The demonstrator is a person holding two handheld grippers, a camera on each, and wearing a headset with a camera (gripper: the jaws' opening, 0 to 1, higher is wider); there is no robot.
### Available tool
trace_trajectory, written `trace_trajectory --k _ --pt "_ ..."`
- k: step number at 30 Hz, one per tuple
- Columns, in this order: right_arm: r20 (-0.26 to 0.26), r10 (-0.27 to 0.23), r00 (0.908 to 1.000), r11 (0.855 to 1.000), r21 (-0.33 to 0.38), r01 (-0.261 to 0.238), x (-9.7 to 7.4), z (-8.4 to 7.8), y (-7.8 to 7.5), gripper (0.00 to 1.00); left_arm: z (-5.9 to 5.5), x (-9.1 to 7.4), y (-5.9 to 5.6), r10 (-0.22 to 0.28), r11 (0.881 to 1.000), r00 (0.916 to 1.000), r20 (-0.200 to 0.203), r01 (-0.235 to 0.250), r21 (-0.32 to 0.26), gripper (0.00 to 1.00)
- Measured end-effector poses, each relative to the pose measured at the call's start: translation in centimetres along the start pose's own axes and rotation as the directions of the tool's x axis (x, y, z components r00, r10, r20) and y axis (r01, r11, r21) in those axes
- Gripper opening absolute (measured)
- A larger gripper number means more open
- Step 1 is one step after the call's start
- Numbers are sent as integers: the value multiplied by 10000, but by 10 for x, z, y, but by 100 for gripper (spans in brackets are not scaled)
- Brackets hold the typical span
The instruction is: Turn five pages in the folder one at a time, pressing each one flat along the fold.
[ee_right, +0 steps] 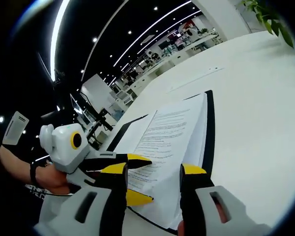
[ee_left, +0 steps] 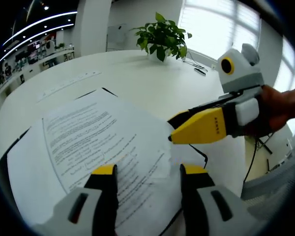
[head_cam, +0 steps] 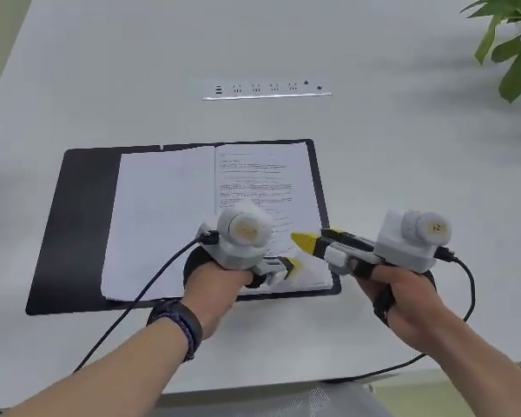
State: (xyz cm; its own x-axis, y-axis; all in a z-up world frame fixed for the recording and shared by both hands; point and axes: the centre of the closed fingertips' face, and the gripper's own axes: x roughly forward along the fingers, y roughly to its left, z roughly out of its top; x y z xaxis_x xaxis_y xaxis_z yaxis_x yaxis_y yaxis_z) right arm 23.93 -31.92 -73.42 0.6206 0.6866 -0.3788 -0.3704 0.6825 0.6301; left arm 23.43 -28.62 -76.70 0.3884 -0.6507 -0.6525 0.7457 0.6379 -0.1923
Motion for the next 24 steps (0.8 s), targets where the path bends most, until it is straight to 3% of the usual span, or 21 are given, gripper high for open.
trace_trajectory --k 4,8,13,17,24 --pt "3 -15 10000 10000 17 15 -3 -1 2 29 5 -11 -3 40 9999 9998 192 -38 -104 54" --pt "288 -264 9992 9986 456 251 -8 -2 -1 15 10 -22 -5 145 9997 9986 510 -134 -219 57" --pt "634 -210 9978 9978 646 169 -10 -1 6 1 12 -40 -2 351 9985 9961 814 -315 -443 59" --pt "731 -203 9971 9971 752 148 -8 -1 10 0 8 -56 8 570 9980 9959 708 -549 -316 60" --pt "839 -136 9964 9951 992 52 -5 1 18 0 0 -89 27 1177 9916 9888 916 -1122 -638 60"
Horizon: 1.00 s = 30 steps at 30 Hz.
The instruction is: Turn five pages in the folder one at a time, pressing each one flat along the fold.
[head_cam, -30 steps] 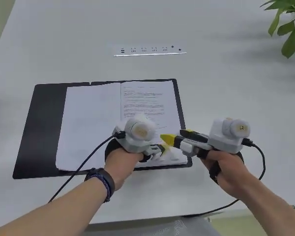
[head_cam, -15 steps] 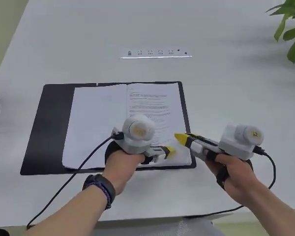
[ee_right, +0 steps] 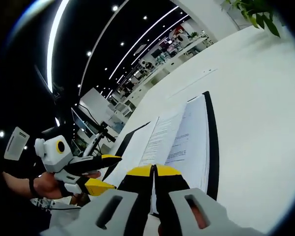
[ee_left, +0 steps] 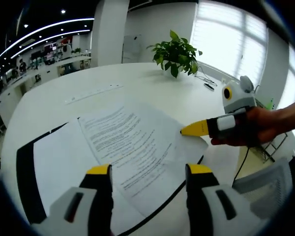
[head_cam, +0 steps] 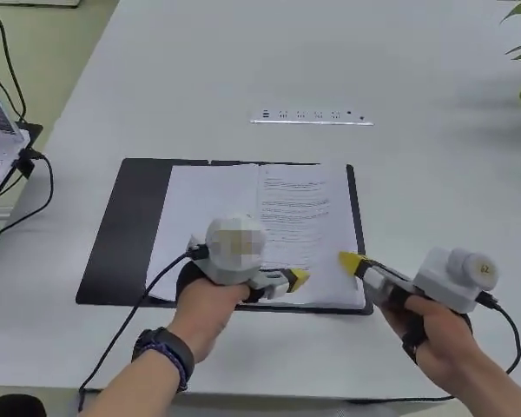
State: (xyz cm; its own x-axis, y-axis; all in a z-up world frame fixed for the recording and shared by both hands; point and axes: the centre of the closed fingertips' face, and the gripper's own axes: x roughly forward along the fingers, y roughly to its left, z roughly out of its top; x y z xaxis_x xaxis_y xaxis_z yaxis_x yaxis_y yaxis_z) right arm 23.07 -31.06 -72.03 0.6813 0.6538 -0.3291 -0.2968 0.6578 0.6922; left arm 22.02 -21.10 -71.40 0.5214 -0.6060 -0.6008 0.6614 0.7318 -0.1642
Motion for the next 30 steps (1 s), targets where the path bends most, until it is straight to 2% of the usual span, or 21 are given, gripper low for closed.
trace_trajectory --k 4,7,15,18,22,30 --pt "135 152 9998 9998 125 -153 4 3 9 0 -4 -14 10 218 9996 9997 109 -217 -153 60" --pt "-23 303 9995 9995 -65 -303 9 2 18 0 -6 -26 19 454 9988 9988 165 -450 -197 60" --pt "-173 730 9972 9972 -131 -733 23 3 42 0 -1 -55 38 906 9950 9937 660 -875 -487 61" --pt "-316 942 9951 9953 -205 -949 30 -1 52 0 -2 -65 45 1070 9928 9909 816 -1021 -625 62" --pt "-641 1252 9901 9914 -305 -1273 43 -9 63 0 -6 -76 54 1322 9898 9877 835 -1270 -651 62" --pt "-1002 1671 9808 9841 -444 -1722 65 -19 90 0 -14 -97 63 1539 9861 9831 993 -1464 -790 63"
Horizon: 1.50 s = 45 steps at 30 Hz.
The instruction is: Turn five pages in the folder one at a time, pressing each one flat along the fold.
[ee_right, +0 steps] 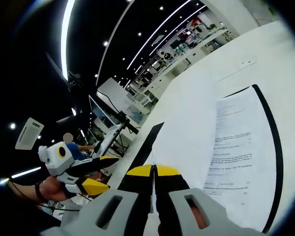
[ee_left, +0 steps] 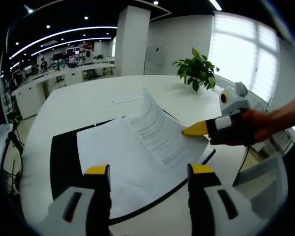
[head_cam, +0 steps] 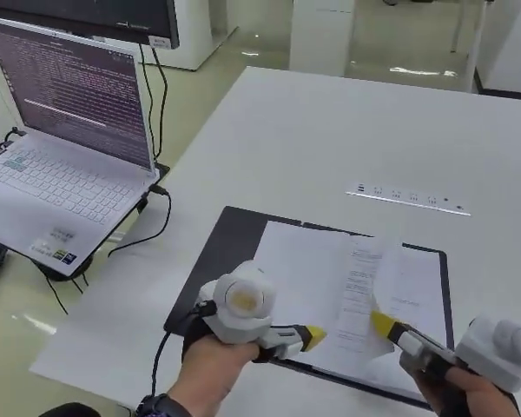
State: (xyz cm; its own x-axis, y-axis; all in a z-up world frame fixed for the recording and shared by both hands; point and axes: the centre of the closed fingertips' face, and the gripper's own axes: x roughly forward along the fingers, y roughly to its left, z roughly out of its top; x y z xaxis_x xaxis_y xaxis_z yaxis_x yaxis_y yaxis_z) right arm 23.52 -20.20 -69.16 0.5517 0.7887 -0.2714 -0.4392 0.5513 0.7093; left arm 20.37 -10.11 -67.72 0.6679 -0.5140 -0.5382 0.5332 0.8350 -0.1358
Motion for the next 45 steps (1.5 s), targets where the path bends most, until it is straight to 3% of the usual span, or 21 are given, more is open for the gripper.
trace_trajectory --k 7,26,37,45 --pt "-255 332 9991 9992 -196 -337 19 -3 18 0 -9 -14 16 374 9991 9993 -28 -375 -212 63" --pt "-981 910 9910 9956 -147 -929 61 -21 47 0 -14 -53 54 1292 9886 9914 221 -1270 -813 65" --pt "-1496 953 9841 9954 179 -937 96 -44 59 0 -15 -63 63 1510 9837 9880 311 -1471 -1033 66" --pt "-1514 933 9841 9936 772 -824 119 -54 58 0 -27 -69 72 1510 9807 9883 214 -1470 -1292 65"
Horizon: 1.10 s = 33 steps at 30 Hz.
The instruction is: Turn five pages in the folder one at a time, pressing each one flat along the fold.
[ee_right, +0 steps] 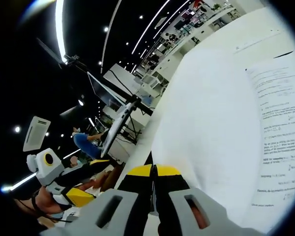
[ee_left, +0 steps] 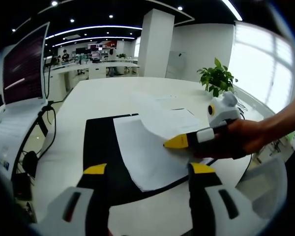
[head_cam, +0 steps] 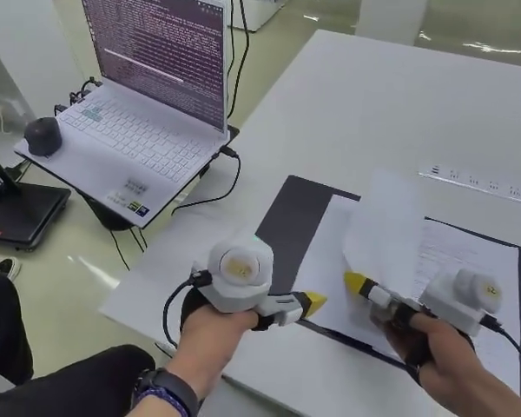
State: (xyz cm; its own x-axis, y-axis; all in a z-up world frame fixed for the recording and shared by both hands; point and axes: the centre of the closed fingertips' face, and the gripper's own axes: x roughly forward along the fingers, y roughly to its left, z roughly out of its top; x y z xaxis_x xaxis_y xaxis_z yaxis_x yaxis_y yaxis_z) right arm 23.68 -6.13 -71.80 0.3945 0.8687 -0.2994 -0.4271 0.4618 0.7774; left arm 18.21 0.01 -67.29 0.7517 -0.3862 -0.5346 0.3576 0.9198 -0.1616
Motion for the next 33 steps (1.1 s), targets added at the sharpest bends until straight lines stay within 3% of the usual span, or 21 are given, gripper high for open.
trace_trajectory --k 8,22,33 --pt "-269 -26 9996 9997 244 33 25 -9 -4 0 -2 -3 11 147 9994 9998 112 -143 -324 65" --pt "-740 -65 9972 9990 445 98 55 -27 -7 0 -4 1 10 -34 9978 9998 194 47 -661 63" --pt "-944 -716 9930 9940 757 789 68 -43 -26 0 -9 0 7 -135 9968 9997 221 152 -787 63"
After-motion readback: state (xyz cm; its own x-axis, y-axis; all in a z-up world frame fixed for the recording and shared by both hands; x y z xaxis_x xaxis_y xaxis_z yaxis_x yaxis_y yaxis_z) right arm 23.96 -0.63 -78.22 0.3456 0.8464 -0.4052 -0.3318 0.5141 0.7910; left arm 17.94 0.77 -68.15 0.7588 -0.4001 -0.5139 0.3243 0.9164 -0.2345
